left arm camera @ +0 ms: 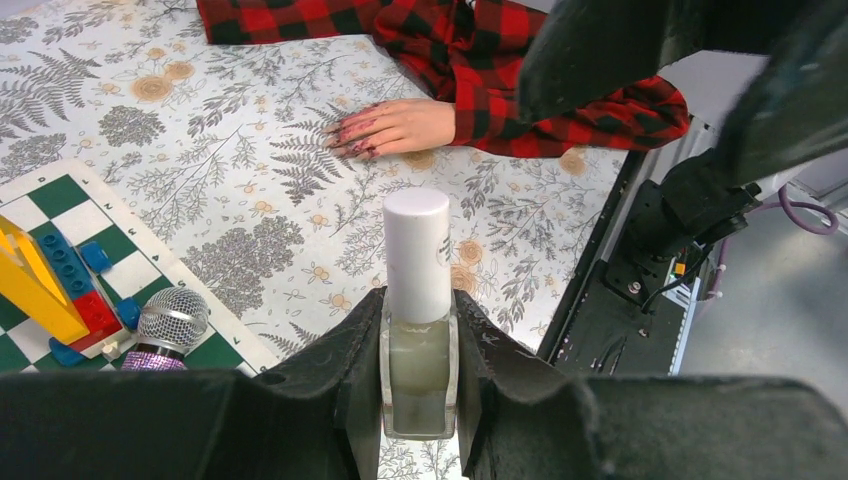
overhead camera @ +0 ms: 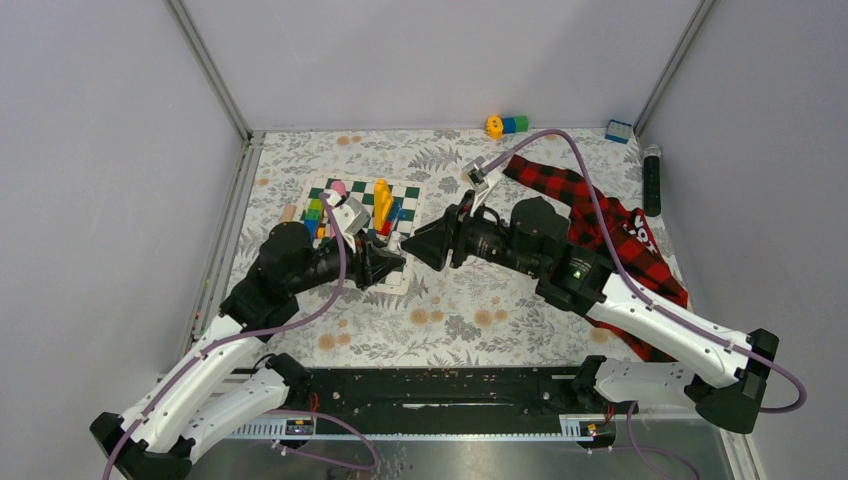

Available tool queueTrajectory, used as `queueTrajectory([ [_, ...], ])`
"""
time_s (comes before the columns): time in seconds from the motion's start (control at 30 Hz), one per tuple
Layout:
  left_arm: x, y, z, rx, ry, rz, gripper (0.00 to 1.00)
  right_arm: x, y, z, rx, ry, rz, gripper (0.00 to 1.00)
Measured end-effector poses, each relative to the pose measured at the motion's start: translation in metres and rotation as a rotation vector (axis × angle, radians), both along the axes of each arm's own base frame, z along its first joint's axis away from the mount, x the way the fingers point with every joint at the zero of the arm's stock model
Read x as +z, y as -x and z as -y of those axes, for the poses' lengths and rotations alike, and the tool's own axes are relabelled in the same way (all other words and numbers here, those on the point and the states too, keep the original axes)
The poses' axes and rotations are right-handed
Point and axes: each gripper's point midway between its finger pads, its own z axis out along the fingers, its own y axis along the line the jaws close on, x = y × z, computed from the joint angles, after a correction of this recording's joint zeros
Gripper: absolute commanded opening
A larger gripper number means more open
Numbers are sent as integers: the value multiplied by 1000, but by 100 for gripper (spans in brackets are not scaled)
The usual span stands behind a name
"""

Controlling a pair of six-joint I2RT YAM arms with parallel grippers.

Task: Paint the nails
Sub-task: Unscrew the nail polish bottle.

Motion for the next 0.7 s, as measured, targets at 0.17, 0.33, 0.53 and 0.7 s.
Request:
queueTrajectory([
  [0.17,0,-2,-1,14,-4,1,0,-14,-12,-6,-43,36,-23,52],
  [0.33,1,-3,-1,15,-3,2,0,-27,-18,-12,-47,73,-48,50],
  [0.53,1,-3,-1,15,-5,1,0,-25,-21,-19,-43,74,-52,50],
  [0.7,0,-4,0,15,-6,-2,0,-23,-25,-25,-42,77,-54,48],
])
